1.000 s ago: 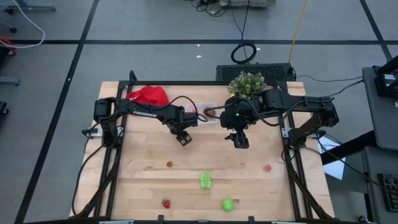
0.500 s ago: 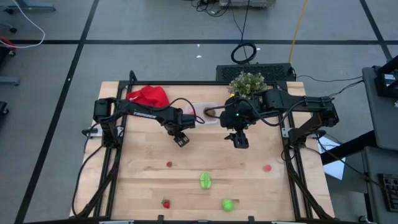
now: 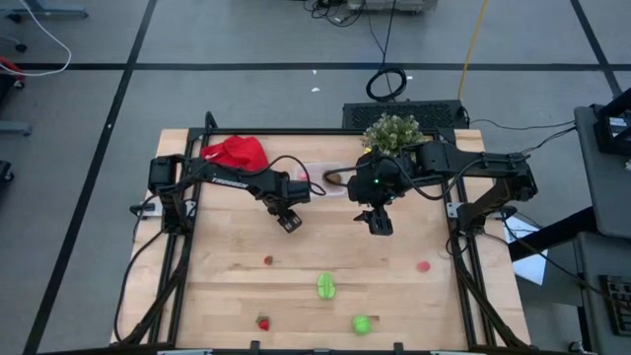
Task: Pick and placing Produce into tupperware
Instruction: Put the top strawberry into the bin
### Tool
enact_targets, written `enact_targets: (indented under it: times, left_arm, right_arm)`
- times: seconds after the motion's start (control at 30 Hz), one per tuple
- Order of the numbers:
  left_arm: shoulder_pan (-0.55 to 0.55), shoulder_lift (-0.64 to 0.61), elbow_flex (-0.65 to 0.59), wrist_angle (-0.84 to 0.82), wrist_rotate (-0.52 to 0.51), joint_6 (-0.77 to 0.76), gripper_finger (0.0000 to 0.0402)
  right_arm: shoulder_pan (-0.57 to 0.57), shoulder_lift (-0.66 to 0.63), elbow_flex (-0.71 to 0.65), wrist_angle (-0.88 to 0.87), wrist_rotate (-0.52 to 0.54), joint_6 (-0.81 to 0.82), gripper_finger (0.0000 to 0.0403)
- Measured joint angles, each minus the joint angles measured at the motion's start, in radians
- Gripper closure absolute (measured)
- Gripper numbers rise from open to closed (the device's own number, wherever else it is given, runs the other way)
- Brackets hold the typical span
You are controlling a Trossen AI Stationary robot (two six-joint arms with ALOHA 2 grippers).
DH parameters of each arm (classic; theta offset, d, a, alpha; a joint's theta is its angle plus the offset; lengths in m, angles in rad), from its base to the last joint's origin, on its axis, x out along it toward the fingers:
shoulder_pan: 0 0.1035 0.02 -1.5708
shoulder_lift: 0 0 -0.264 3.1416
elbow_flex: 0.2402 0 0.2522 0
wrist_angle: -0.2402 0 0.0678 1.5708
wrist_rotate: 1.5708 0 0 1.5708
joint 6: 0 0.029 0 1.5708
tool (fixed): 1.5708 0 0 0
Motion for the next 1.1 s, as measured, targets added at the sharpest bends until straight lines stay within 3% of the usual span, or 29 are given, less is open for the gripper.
enact_targets:
  times: [1.1]
  left_arm:
    - [0.018, 0.0, 0.0, 0.016, 0.001, 0.004, 0.0188]
  right_arm:
    - [0.0, 0.0, 0.0, 0.0, 0.0, 0.0, 0.0156]
